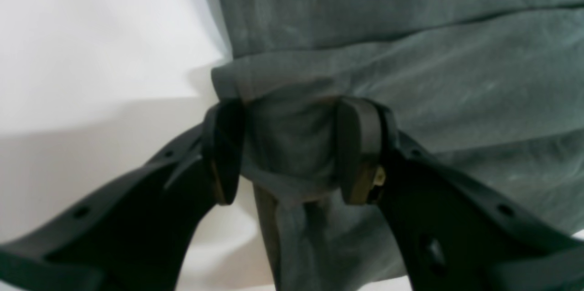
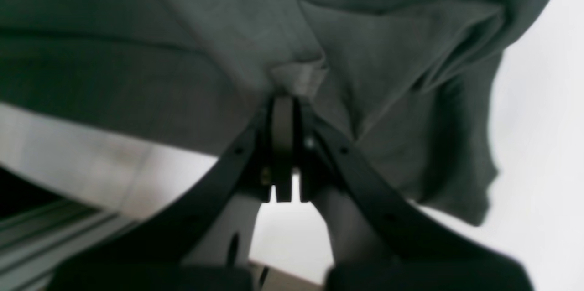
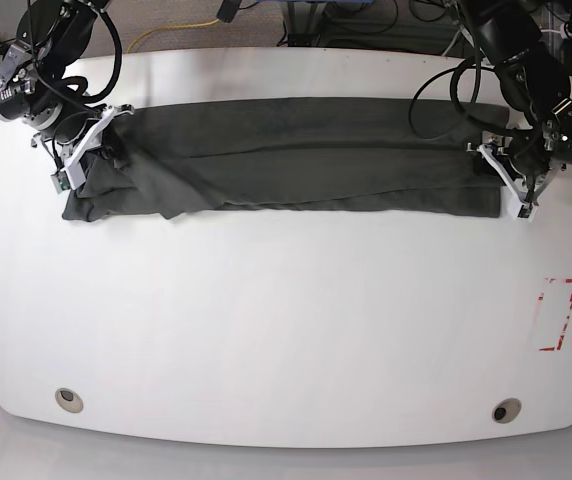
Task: Fold the T-shirt properly
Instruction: 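Pull the strip end outward with the right gripper to straighten it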
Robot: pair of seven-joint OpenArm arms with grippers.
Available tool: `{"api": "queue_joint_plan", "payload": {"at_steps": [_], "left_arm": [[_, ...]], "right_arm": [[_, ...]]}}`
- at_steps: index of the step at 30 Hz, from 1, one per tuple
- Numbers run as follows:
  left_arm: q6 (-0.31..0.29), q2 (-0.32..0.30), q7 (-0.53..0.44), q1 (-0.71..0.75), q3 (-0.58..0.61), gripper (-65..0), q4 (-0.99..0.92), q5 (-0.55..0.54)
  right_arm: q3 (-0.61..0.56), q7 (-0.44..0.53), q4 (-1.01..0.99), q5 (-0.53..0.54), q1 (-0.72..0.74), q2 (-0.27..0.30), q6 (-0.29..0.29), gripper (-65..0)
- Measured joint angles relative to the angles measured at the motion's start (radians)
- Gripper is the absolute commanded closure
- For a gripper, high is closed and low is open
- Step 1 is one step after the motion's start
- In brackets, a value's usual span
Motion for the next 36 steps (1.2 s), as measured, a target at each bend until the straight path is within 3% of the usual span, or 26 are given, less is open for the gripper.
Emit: {"api": "queue_joint_plan", "payload": {"at_steps": [7,9,14,15,23,29,36], "left_arm": [[0.0,0.0,0.003,-0.002,0.0,-30.6,0.0,0.003],[0.0,0.0,0.004,-0.003,0.0,-30.6,0.0,0.006],[0.0,0.0,0.004,-0.003,0.0,-30.6,0.0,0.005],[0.0,0.0,0.004,-0.003,0.0,-30.6,0.0,0.005],[0.0,0.0,0.004,-0.004,0.0,-30.6,0.0,0.006],[0.0,0.001,0.019,-0.019,-0.001,-30.6,0.001,0.007],[0.0,0.007,0.035,-0.055,-0.004,-31.1,0.0,0.017]], "right_arm": [[0.053,0.001,0.0,0.038,-0.066,0.001,0.001,-1.6],[0.053,-0.006,0.0,0.034,-0.071,-0.001,0.001,-8.9],[0.053,0.004,0.0,0.042,-0.065,0.0,0.001,-35.0],[0.06,0.004,0.0,0.043,-0.065,0.0,0.001,-36.5],[0.098,-0.002,0.0,0.043,-0.049,-0.006,0.0,-34.4],[0.097,0.003,-0.006,0.043,0.013,-0.048,0.0,-34.2],[0.045,0.023,-0.181,0.047,0.097,-0.05,0.005,-34.2]]}}
